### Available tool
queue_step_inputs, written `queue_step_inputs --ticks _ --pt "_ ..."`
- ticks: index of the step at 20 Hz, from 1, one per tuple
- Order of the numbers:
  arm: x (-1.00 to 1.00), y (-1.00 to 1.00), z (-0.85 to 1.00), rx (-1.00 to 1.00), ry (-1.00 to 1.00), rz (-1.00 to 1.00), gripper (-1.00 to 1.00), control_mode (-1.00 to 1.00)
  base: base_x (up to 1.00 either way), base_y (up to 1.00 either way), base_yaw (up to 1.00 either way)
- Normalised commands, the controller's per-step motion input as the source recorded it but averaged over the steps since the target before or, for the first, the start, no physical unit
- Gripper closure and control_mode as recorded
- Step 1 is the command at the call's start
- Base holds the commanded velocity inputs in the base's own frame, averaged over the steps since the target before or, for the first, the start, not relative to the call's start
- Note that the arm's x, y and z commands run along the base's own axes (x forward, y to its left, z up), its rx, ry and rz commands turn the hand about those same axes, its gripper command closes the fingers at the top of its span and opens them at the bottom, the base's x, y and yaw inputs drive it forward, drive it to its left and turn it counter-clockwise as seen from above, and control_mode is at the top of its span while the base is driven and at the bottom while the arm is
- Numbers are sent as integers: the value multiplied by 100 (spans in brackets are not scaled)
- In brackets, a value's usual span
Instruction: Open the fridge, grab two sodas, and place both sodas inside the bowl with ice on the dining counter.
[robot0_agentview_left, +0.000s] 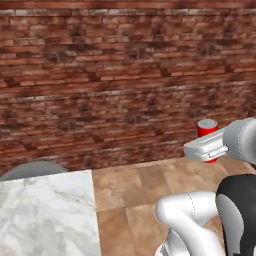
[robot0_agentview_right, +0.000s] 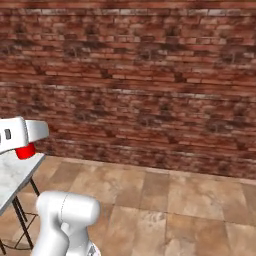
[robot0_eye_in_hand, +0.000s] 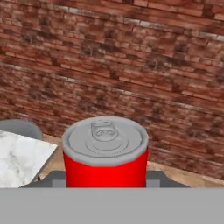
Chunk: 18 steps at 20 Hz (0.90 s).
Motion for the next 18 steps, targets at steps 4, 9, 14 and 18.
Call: queue_step_inputs --ticks 4,9,14,18 --pt "0 0 0 0 0 0 100 100 86 -7 45" --pt "0 0 0 0 0 0 100 100 88 -12 45" --pt "0 0 0 0 0 0 100 100 86 -13 45" --pt "0 0 0 0 0 0 100 100 83 -18 47"
